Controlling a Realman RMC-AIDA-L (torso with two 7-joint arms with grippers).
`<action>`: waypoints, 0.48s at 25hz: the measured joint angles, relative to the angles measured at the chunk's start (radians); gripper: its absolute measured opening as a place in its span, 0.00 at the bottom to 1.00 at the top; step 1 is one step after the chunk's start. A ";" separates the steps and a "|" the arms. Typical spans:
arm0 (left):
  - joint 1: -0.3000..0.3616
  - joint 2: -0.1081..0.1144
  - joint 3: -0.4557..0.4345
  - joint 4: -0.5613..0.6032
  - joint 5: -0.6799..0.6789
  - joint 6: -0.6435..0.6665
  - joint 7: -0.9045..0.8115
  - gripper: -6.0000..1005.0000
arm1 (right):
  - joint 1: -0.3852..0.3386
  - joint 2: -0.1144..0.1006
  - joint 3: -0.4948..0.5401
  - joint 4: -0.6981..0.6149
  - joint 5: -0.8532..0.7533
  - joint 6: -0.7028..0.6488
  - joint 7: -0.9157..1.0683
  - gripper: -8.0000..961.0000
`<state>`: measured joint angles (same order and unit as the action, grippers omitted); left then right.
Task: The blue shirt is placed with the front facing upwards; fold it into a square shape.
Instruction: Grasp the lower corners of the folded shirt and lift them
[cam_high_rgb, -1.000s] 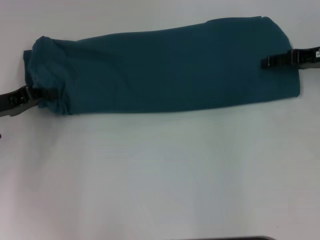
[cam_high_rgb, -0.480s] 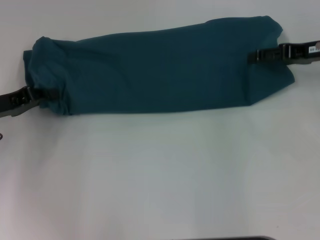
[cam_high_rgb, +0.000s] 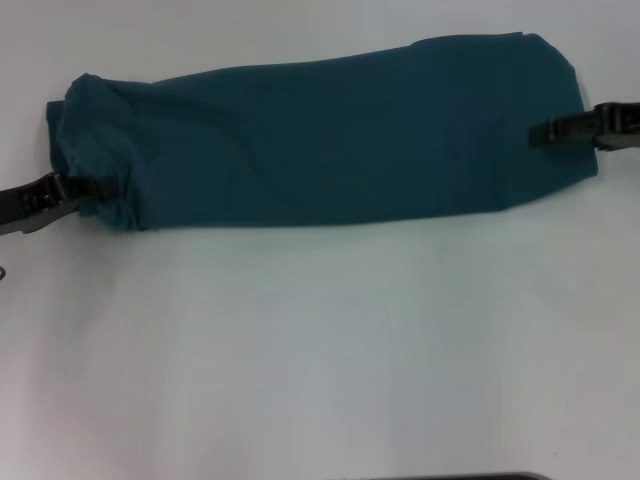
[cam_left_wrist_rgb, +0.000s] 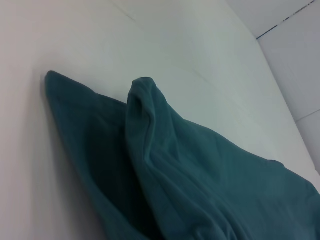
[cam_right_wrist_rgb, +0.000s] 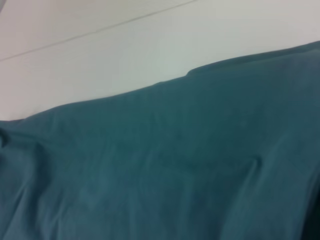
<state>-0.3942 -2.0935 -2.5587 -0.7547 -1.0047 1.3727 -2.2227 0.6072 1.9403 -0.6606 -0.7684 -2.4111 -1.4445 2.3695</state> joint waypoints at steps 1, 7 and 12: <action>0.000 -0.001 0.000 0.000 0.000 0.000 0.000 0.03 | -0.007 -0.003 0.000 -0.025 0.000 -0.014 0.009 0.95; 0.002 -0.003 0.000 0.000 0.000 0.001 0.000 0.03 | -0.029 -0.040 0.001 -0.057 -0.012 -0.069 0.032 0.95; 0.002 -0.004 0.000 0.000 0.000 0.001 0.000 0.03 | -0.038 -0.028 -0.010 -0.050 -0.021 -0.062 0.011 0.95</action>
<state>-0.3925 -2.0970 -2.5587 -0.7547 -1.0048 1.3742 -2.2227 0.5697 1.9127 -0.6702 -0.8183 -2.4320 -1.5062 2.3800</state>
